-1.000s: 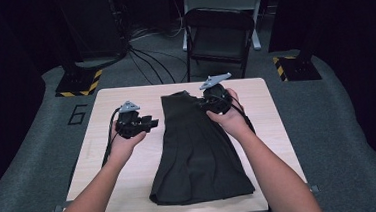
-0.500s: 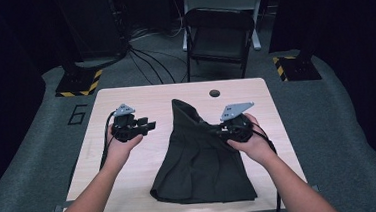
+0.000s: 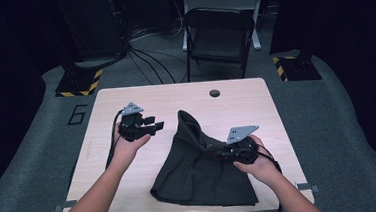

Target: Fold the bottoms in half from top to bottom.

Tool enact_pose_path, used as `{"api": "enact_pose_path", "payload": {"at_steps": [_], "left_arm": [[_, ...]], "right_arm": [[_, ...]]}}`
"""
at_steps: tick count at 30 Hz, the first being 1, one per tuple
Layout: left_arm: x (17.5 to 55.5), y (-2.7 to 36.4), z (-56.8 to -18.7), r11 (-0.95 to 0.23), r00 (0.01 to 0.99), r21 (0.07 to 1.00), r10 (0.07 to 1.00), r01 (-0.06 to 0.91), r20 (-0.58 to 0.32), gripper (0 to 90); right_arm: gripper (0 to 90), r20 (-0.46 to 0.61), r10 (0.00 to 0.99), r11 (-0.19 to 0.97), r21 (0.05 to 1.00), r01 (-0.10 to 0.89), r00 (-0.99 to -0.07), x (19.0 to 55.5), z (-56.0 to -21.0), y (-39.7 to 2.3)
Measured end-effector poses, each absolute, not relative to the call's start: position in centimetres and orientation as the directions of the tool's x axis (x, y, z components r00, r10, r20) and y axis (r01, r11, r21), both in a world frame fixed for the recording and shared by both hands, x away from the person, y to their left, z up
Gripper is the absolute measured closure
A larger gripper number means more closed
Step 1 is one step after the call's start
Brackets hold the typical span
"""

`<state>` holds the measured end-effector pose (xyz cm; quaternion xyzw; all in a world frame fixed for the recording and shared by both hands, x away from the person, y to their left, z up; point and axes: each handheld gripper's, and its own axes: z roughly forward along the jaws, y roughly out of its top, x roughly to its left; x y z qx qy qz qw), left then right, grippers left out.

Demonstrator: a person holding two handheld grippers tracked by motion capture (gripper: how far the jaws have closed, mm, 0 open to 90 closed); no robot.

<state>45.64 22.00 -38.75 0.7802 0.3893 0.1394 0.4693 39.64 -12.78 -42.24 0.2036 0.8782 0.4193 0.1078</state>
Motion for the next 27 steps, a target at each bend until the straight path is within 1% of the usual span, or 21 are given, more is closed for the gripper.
{"api": "enact_pose_path", "payload": {"at_steps": [2,9,10,11,15,17,19,21,23,24,25,27], "left_arm": [[45.5,21.3,-38.2,-0.259,0.671,0.848,0.727,0.463,-0.144,50.5],[45.5,19.1,-36.5,-0.269,0.707,0.857,0.692,0.439,-0.145,48.1],[45.8,18.2,-36.2,-0.295,0.720,0.853,0.682,0.430,-0.127,47.9],[45.8,18.2,-36.2,-0.295,0.720,0.853,0.682,0.430,-0.127,47.8],[47.2,16.1,-36.2,-0.322,0.731,0.840,0.671,0.437,-0.123,48.7],[47.5,15.7,-36.6,-0.345,0.735,0.828,0.669,0.442,-0.114,52.1],[47.6,15.6,-36.9,-0.362,0.742,0.816,0.660,0.451,-0.117,57.4],[47.5,15.8,-37.1,-0.374,0.748,0.813,0.655,0.447,-0.110,67.0],[47.5,15.9,-37.2,-0.370,0.746,0.815,0.657,0.446,-0.110,79.5],[47.4,16.0,-37.2,-0.375,0.748,0.811,0.655,0.449,-0.111,79.5],[47.1,16.1,-37.2,-0.381,0.751,0.814,0.653,0.438,-0.098,84.3],[46.7,16.1,-37.0,-0.390,0.755,0.819,0.651,0.421,-0.079,85.2]], "right_arm": [[79.7,-0.021,0.431,0.579,0.774,0.259,-0.902,39.4,-42.5,-12.9],[79.6,-0.010,0.443,0.573,0.772,0.274,-0.896,39.0,-42.5,-12.7],[79.6,-0.023,0.430,0.586,0.768,0.259,-0.903,39.1,-42.4,-12.9],[79.6,-0.023,0.430,0.586,0.768,0.259,-0.903,39.1,-42.4,-12.9],[79.5,-0.014,0.447,0.569,0.776,0.272,-0.894,38.9,-42.5,-13.0],[79.5,-0.008,0.440,0.569,0.776,0.272,-0.898,38.9,-42.6,-13.2],[79.4,-0.008,0.445,0.565,0.778,0.274,-0.896,39.0,-42.6,-13.3],[79.4,0.004,0.457,0.551,0.784,0.286,-0.890,39.0,-42.7,-13.6],[79.3,0.001,0.457,0.552,0.784,0.284,-0.890,39.1,-42.6,-13.7],[79.3,0.000,0.454,0.553,0.784,0.282,-0.891,39.1,-42.7,-13.9],[79.3,0.007,0.472,0.540,0.788,0.295,-0.882,39.2,-42.6,-14.3],[79.2,0.006,0.497,0.524,0.795,0.306,-0.868,39.4,-42.4,-14.6]]}}
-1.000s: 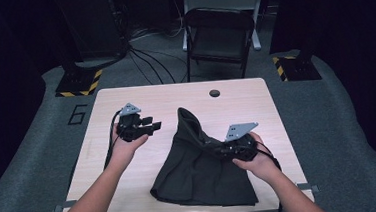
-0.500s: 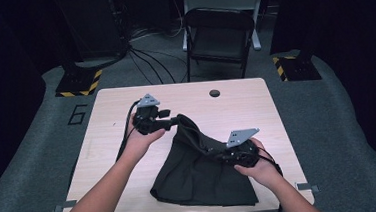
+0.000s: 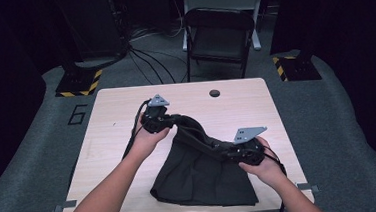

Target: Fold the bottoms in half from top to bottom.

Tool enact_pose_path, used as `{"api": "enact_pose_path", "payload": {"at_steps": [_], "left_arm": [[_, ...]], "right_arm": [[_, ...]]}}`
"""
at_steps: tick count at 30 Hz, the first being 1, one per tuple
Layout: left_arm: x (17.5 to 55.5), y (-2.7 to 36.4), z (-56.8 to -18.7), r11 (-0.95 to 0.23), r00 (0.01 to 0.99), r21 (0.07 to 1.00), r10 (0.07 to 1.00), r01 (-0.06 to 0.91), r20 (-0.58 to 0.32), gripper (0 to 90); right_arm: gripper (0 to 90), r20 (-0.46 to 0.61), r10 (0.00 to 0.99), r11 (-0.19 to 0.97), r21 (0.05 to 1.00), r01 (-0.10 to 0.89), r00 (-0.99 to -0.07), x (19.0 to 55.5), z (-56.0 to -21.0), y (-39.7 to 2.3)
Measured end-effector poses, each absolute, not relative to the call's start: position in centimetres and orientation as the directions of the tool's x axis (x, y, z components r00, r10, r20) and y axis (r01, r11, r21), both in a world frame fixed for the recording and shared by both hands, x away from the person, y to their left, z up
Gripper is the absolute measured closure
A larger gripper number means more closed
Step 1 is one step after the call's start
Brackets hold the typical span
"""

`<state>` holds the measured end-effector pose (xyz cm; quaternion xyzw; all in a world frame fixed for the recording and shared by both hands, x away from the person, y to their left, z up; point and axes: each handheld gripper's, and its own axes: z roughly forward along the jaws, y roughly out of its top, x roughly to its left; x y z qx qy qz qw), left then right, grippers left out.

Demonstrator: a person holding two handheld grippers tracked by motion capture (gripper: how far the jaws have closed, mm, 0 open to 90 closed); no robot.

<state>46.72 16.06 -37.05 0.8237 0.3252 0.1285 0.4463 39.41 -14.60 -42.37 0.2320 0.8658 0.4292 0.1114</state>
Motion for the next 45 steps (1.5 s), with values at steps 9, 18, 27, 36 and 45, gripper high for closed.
{"api": "enact_pose_path", "payload": {"at_steps": [9,18,27,36,45], "left_arm": [[45.9,16.0,-35.7,-0.341,0.751,0.850,0.654,0.402,-0.093,85.9],[47.4,16.6,-33.6,-0.297,0.713,0.868,0.695,0.398,-0.090,86.2],[49.8,18.0,-32.3,-0.288,0.659,0.868,0.750,0.405,-0.059,86.2],[50.7,18.8,-31.6,-0.280,0.643,0.874,0.764,0.397,-0.047,86.2],[48.8,18.8,-33.0,-0.332,0.709,0.860,0.704,0.388,-0.048,86.1]], "right_arm": [[79.0,-0.028,0.602,0.477,0.814,0.331,-0.798,41.3,-39.6,-16.7],[78.8,-0.037,0.621,0.477,0.810,0.341,-0.783,43.8,-36.3,-16.1],[78.8,-0.027,0.624,0.481,0.801,0.356,-0.781,46.8,-35.3,-13.8],[78.7,-0.053,0.632,0.493,0.797,0.348,-0.773,48.2,-34.4,-12.6],[78.4,-0.075,0.595,0.542,0.772,0.331,-0.801,47.8,-35.8,-13.1]]}}
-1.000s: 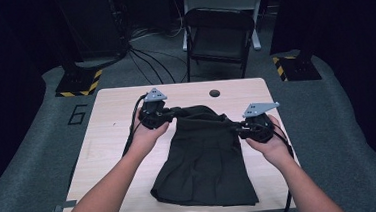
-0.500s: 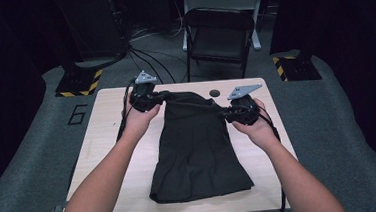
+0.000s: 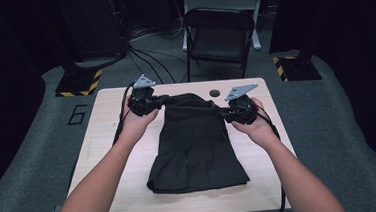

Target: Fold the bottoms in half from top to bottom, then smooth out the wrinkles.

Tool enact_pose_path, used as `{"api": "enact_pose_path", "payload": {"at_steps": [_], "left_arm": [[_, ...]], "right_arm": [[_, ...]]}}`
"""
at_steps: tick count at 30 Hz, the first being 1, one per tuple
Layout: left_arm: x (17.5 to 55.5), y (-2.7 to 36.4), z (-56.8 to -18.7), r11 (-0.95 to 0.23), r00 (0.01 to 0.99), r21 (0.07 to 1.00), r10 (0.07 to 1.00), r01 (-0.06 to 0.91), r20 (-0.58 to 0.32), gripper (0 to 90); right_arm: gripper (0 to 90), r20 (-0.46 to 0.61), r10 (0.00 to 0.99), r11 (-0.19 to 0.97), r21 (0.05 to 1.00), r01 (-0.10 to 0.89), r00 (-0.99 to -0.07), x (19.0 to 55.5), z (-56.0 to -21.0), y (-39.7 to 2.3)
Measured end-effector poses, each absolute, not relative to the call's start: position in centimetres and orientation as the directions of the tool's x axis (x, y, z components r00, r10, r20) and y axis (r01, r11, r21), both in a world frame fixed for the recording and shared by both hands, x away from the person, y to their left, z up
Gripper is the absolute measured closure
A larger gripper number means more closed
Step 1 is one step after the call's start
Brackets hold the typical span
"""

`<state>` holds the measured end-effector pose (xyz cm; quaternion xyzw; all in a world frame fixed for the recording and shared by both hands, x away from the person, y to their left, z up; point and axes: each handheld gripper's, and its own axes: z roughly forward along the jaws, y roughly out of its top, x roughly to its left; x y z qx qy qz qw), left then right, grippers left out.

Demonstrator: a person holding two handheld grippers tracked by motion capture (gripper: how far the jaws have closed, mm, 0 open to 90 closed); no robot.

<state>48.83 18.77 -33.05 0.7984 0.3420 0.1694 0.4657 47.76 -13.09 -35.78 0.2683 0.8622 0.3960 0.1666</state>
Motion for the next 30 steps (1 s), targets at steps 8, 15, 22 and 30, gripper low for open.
{"api": "enact_pose_path", "payload": {"at_steps": [8,15,22,30], "left_arm": [[46.2,19.2,-34.6,-0.360,0.776,0.846,0.624,0.394,-0.096,86.1],[45.0,19.6,-34.9,-0.392,0.801,0.830,0.590,0.397,-0.105,86.1],[44.0,20.0,-35.6,-0.417,0.814,0.815,0.571,0.403,-0.110,86.0],[42.7,19.9,-36.4,-0.447,0.834,0.802,0.540,0.396,-0.110,86.0]], "right_arm": [[78.3,-0.053,0.532,0.572,0.759,0.312,-0.845,46.4,-37.2,-14.1],[78.1,-0.041,0.495,0.601,0.738,0.307,-0.868,45.3,-37.5,-13.8],[78.0,-0.028,0.469,0.627,0.714,0.310,-0.883,44.3,-38.1,-13.4],[77.7,-0.016,0.460,0.641,0.698,0.320,-0.888,43.8,-38.8,-13.4]]}}
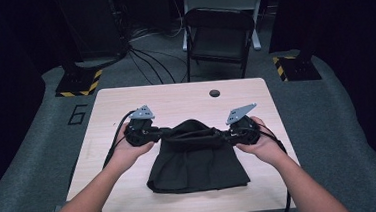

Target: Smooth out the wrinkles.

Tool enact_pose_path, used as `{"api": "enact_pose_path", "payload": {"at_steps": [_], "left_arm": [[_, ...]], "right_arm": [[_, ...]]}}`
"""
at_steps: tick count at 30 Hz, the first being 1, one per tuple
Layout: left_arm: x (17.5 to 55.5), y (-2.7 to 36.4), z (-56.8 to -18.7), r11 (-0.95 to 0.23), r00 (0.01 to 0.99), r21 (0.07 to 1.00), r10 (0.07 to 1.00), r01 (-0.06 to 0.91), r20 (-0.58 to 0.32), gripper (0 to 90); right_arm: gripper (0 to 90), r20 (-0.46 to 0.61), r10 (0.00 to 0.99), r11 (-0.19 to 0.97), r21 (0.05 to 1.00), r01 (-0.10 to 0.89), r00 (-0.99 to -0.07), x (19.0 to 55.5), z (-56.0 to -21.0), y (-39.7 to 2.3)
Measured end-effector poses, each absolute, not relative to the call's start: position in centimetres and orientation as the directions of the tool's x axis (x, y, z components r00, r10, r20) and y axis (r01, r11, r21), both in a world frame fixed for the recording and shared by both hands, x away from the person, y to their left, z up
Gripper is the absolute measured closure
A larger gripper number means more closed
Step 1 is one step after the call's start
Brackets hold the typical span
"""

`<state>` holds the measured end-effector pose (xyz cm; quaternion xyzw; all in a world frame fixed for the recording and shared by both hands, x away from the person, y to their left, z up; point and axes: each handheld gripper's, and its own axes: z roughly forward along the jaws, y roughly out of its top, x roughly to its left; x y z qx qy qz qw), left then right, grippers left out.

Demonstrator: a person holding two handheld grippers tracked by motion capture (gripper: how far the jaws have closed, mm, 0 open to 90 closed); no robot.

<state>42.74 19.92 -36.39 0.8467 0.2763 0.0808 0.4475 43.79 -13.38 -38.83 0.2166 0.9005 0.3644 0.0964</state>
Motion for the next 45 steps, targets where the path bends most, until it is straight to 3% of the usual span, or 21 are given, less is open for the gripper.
{"api": "enact_pose_path", "payload": {"at_steps": [24,38,44,45], "left_arm": [[37.8,19.4,-41.7,-0.460,0.862,0.784,0.475,0.416,-0.179,85.7],[36.5,19.9,-45.8,-0.466,0.839,0.744,0.493,0.480,-0.232,84.4],[36.3,20.2,-45.4,-0.453,0.835,0.747,0.493,0.486,-0.244,79.8],[36.2,20.2,-45.4,-0.450,0.834,0.749,0.495,0.486,-0.243,74.7]], "right_arm": [[75.8,-0.049,0.434,0.692,0.658,0.298,-0.900,40.4,-42.9,-14.0],[71.5,-0.051,0.433,0.722,0.618,0.312,-0.900,38.5,-46.1,-13.6],[65.7,-0.008,0.464,0.677,0.648,0.349,-0.886,38.5,-45.5,-14.1],[63.0,0.014,0.473,0.658,0.659,0.364,-0.881,38.4,-45.3,-14.6]]}}
